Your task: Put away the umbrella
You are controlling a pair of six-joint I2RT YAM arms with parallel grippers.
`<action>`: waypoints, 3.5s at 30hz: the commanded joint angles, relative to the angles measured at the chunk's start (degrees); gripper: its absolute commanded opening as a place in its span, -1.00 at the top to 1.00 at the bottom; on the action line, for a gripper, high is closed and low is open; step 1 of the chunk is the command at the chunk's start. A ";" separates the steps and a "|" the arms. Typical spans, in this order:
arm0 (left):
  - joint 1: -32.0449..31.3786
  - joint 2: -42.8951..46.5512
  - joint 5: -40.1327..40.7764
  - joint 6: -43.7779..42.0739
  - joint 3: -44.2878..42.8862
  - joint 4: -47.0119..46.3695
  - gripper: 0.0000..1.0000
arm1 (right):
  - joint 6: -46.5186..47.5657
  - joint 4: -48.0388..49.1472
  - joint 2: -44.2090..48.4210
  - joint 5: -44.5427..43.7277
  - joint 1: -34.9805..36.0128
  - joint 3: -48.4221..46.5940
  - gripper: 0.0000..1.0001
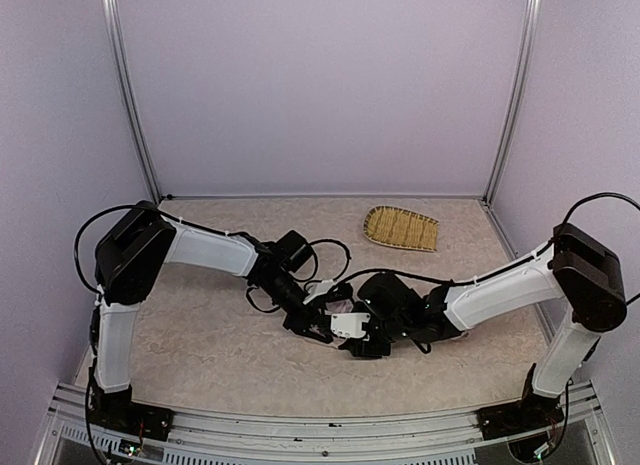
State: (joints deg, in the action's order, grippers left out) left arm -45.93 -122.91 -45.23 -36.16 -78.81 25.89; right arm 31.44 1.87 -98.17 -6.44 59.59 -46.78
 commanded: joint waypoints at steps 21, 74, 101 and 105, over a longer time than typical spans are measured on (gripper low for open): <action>1.48 37.81 36.58 29.25 43.47 -66.14 -0.97 | -4.79 -17.77 -3.59 32.94 -9.24 -9.39 0.87; -8.03 15.22 41.05 -8.72 27.43 -40.76 -0.97 | -9.99 -30.99 -21.03 58.30 -21.54 -24.36 0.94; -5.41 4.63 29.19 -1.17 17.36 -18.40 0.84 | -18.38 -14.39 1.53 42.79 -25.01 -14.88 -0.25; -4.87 4.66 27.76 0.34 17.74 -17.86 0.84 | -22.98 -9.56 9.77 32.60 -25.07 -7.85 -0.34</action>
State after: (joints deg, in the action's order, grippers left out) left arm -51.35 -114.61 -15.94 -38.79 -63.00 -3.22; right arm 13.76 -14.41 -95.00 37.93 35.00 -60.23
